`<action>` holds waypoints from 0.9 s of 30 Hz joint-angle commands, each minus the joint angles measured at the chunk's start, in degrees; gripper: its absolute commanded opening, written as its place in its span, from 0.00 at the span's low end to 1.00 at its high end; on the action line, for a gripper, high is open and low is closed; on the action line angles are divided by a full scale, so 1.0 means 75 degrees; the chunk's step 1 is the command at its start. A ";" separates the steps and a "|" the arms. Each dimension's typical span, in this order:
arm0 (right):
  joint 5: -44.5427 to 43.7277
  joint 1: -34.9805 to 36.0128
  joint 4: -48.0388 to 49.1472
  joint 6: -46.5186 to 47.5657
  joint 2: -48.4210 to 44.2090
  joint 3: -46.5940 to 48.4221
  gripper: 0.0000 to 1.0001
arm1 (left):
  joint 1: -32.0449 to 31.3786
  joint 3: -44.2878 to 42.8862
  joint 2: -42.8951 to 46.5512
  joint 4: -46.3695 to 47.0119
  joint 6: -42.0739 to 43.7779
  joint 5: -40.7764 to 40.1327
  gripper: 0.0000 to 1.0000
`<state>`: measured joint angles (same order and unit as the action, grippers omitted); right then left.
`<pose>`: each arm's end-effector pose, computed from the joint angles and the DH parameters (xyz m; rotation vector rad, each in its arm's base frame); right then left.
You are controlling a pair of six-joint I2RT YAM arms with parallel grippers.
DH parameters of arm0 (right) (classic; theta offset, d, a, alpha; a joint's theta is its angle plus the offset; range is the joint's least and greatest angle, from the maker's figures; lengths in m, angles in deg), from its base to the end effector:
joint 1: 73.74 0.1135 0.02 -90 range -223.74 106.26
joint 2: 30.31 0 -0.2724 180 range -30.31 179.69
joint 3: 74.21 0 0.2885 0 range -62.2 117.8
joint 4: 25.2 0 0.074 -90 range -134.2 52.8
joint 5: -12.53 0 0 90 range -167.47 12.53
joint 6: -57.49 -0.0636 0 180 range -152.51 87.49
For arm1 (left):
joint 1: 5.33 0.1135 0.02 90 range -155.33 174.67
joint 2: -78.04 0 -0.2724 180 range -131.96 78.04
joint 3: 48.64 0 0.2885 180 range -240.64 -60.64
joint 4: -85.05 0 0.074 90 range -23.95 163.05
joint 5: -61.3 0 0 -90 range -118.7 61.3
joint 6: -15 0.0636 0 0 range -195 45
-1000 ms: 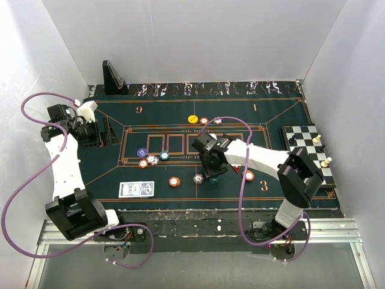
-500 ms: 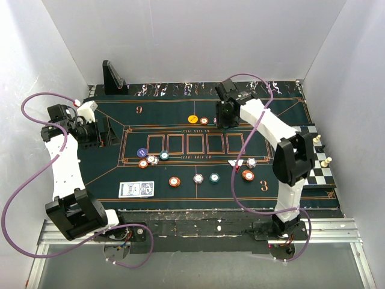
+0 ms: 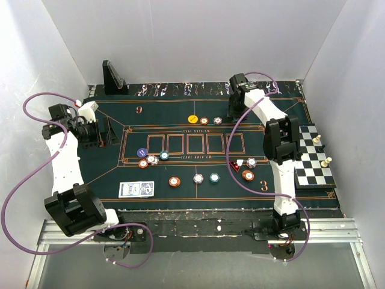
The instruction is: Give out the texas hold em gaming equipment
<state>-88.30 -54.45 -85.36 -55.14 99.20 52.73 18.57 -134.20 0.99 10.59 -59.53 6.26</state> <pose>0.5174 0.1684 0.1894 0.1372 2.6286 -0.0046 0.2851 0.0865 0.3065 -0.0165 2.4992 -0.5605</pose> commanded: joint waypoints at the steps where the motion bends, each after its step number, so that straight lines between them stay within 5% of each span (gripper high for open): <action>1: 0.0166 -0.0193 0.0000 -0.0041 0.0437 0.0718 0.36 | 0.0024 0.0046 0.0020 0.0171 0.0141 0.0061 0.98; 15: 0.0495 -0.0193 -0.0258 -0.0099 0.1610 0.1972 0.43 | 0.0024 0.0058 -0.0073 0.0253 0.0153 0.0050 0.98; 24: 0.0471 -0.0205 -0.0504 -0.0111 0.1658 0.2066 0.75 | 0.0036 0.0128 0.0044 0.0253 0.0176 0.0014 0.98; 27: 0.0483 -0.0205 -0.0574 -0.0111 0.1401 0.2008 0.79 | 0.0036 0.0128 0.0102 0.0253 0.0153 0.0038 0.98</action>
<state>-84.79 -56.04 -87.72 -56.01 110.89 65.84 18.57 -133.90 0.46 11.84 -59.07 6.24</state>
